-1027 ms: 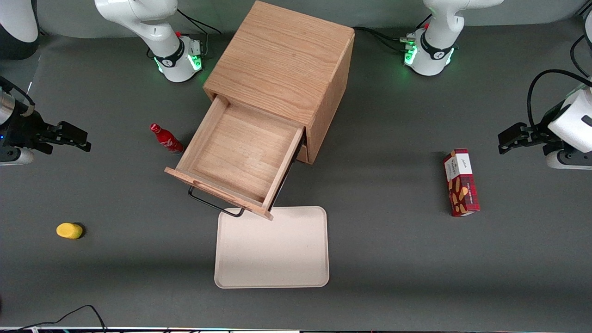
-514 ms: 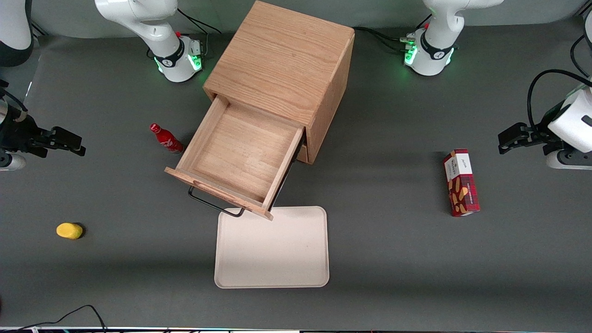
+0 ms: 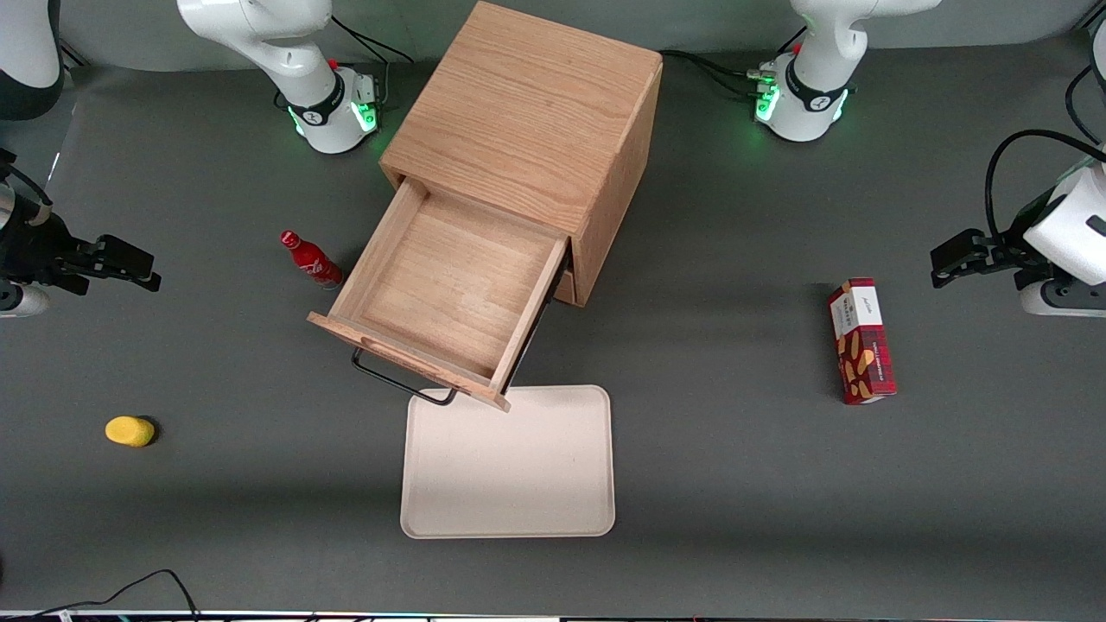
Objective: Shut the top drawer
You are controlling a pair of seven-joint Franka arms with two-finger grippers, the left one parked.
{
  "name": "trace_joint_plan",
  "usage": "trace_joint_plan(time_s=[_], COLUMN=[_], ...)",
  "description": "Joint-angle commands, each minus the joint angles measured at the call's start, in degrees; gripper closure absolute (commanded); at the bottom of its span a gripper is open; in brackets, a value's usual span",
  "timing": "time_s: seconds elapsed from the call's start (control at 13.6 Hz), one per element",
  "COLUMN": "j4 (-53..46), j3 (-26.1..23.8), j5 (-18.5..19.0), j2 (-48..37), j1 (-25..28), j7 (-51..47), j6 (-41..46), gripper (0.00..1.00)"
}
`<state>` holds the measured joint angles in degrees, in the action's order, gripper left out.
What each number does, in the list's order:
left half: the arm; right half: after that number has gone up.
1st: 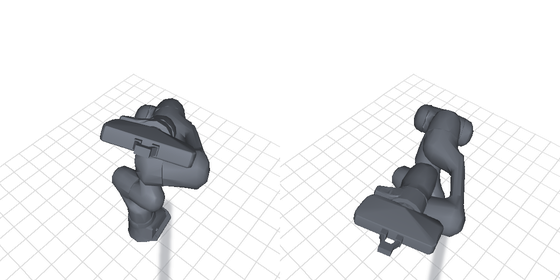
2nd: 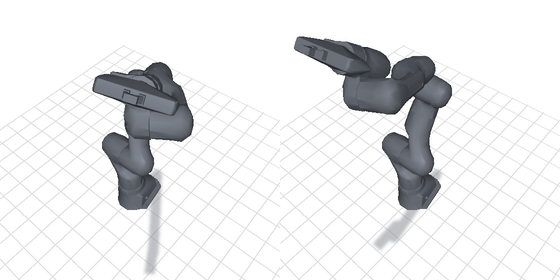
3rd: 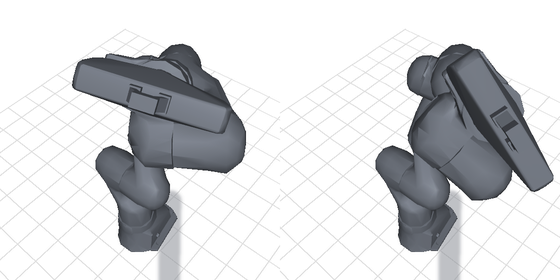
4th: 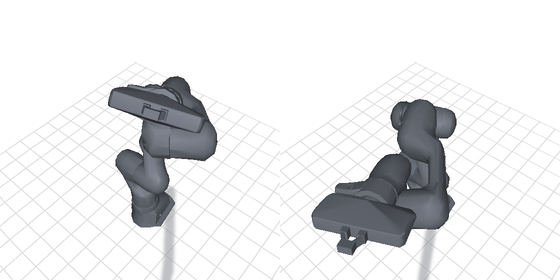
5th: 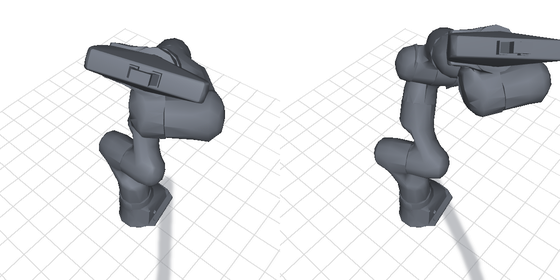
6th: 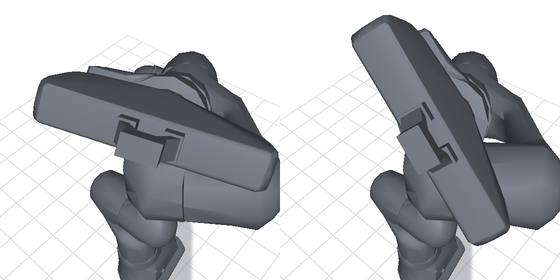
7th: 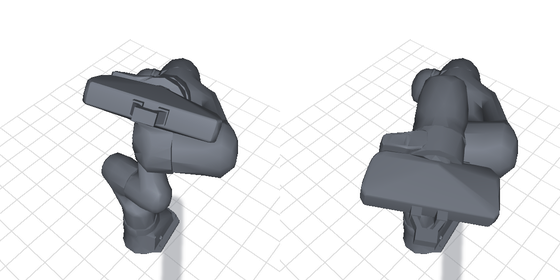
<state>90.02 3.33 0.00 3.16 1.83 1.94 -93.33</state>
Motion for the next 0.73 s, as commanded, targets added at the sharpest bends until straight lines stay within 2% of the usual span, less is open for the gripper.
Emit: trace_joint_plan(time_s=[0.0,0.22,0.66], j4=[-1.7,-2.0,-3.4], j3=[-0.3,-0.3,0.6], j5=[0.4,0.2,-4.3], j2=[0.8,1.0,2.1], j1=[-0.1,0.7,11.9], j7=[-0.7,-0.9,-1.0], j6=[1.0,1.0,1.0], gripper=[0.0,0.0,0.0])
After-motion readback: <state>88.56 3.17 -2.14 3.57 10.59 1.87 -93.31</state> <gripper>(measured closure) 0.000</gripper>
